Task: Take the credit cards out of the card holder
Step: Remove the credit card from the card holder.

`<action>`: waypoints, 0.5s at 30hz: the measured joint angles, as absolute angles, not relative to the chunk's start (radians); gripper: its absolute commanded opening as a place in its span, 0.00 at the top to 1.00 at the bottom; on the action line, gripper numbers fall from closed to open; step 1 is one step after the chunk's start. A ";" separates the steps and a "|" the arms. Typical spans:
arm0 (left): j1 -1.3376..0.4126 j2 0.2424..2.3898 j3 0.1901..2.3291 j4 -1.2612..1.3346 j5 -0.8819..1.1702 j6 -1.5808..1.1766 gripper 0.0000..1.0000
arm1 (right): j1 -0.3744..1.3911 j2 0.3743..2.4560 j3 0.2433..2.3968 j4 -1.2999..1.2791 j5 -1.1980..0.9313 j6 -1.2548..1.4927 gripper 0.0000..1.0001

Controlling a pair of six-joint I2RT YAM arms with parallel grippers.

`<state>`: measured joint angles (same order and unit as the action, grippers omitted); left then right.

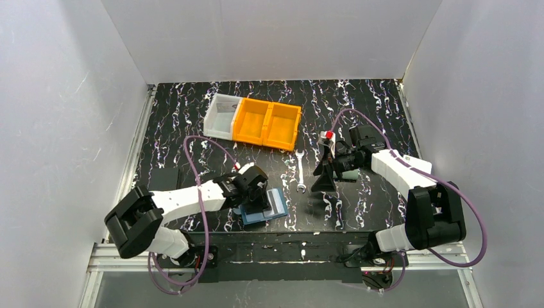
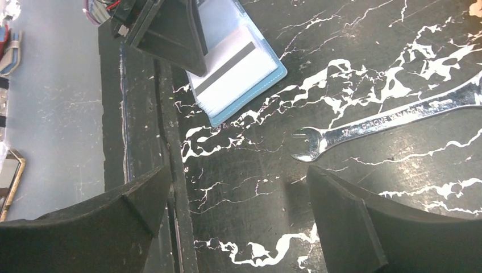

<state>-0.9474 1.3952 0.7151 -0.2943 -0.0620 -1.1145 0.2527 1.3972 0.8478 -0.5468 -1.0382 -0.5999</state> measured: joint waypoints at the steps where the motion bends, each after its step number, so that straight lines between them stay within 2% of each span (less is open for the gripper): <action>1: -0.941 1.382 0.701 -0.278 -0.054 -1.110 0.63 | 0.256 1.398 0.847 -0.546 -1.044 -0.597 0.03; 4: -0.928 1.344 0.675 -0.234 -0.036 -1.087 0.68 | 0.282 1.402 0.837 -0.514 -1.061 -0.560 0.07; 6: -0.925 1.320 0.665 -0.223 -0.035 -1.076 0.71 | 0.331 1.410 0.822 -0.477 -1.065 -0.516 0.15; 8: -0.922 1.293 0.653 -0.216 -0.036 -1.067 0.76 | 0.408 1.426 0.807 -0.434 -1.056 -0.461 0.26; 12: -0.918 1.230 0.606 -0.220 -0.050 -1.065 0.84 | 0.537 1.488 0.809 -0.361 -1.018 -0.358 0.57; 15: -0.917 1.203 0.572 -0.226 -0.066 -1.068 0.86 | 0.581 1.547 0.830 -0.334 -0.972 -0.288 0.70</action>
